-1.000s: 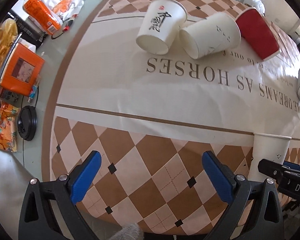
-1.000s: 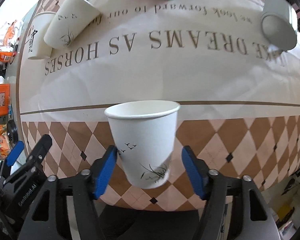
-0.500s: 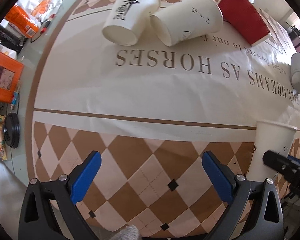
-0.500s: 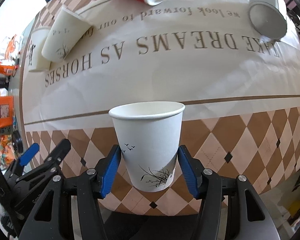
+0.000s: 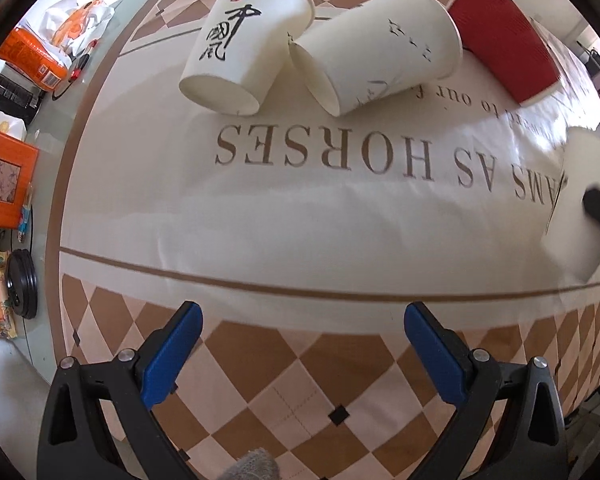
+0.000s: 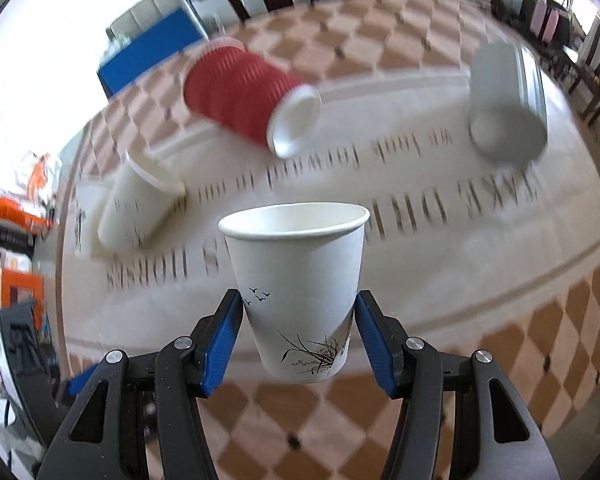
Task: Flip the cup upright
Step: 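Lower the held white cup rim up onto the tablecloth with the right tool, then open the right tool and lift it away from the standing cup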
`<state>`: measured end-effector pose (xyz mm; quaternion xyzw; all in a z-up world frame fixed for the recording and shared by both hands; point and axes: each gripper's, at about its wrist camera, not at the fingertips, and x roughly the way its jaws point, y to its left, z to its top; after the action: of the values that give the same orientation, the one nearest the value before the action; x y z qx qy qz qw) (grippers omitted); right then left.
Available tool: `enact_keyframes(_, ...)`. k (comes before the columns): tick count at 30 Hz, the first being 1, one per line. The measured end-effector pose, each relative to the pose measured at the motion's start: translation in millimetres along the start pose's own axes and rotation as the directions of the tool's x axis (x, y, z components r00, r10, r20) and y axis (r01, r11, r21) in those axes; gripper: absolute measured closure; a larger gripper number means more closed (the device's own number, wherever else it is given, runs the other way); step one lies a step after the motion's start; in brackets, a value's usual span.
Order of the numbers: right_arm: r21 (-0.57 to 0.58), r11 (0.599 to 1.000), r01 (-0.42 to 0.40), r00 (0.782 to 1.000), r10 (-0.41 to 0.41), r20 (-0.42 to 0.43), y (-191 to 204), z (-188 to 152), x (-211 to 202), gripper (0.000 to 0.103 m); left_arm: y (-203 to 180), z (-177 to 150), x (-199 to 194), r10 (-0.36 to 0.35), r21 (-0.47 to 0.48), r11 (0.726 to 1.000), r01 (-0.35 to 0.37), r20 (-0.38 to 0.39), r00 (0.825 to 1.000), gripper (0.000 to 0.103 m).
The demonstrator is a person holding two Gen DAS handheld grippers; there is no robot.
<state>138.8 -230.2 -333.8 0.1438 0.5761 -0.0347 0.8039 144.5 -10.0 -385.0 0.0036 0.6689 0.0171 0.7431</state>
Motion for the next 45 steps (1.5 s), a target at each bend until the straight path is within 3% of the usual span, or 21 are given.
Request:
enact_keyframes(6,-0.056,0.998,0.018,0.983,-0.008,0.186,11,9,7,0.043,5,26,6,0.01,0.003,1.0,-0.01,0.005,1.0,0.0)
enact_keyframes(12,-0.109,0.993,0.037,0.961,-0.005,0.278,14,-15,14,0.043,10,20,9,0.028,0.023,0.999,-0.028,0.017,0.999,0.0)
enact_keyframes(21,-0.135,0.989,0.058,0.97,-0.024,0.241,12,-48,11,0.041,4,-10,11,0.036,0.043,0.998,-0.037,0.023,0.999,0.0)
enact_keyframes(26,-0.143,0.987,0.076,0.972,-0.041,0.231,12,-62,-1,0.026,1,-19,-1,0.036,0.058,0.998,-0.039,0.051,0.998,0.0)
enact_keyframes(32,-0.11,0.988,0.11,0.968,-0.081,0.238,7,-70,-38,0.018,-6,-34,-40,0.02,0.099,0.995,-0.032,0.119,0.993,0.0)
enact_keyframes(39,-0.049,0.974,0.22,0.954,-0.204,0.217,-5,-71,-106,0.002,-13,-49,-120,-0.04,0.14,0.99,0.009,0.219,0.975,0.0)
enact_keyframes(45,-0.028,0.967,0.253,0.949,-0.242,0.202,-14,-68,-176,0.0,-21,-51,-195,-0.068,0.14,0.99,0.028,0.292,0.954,0.0)
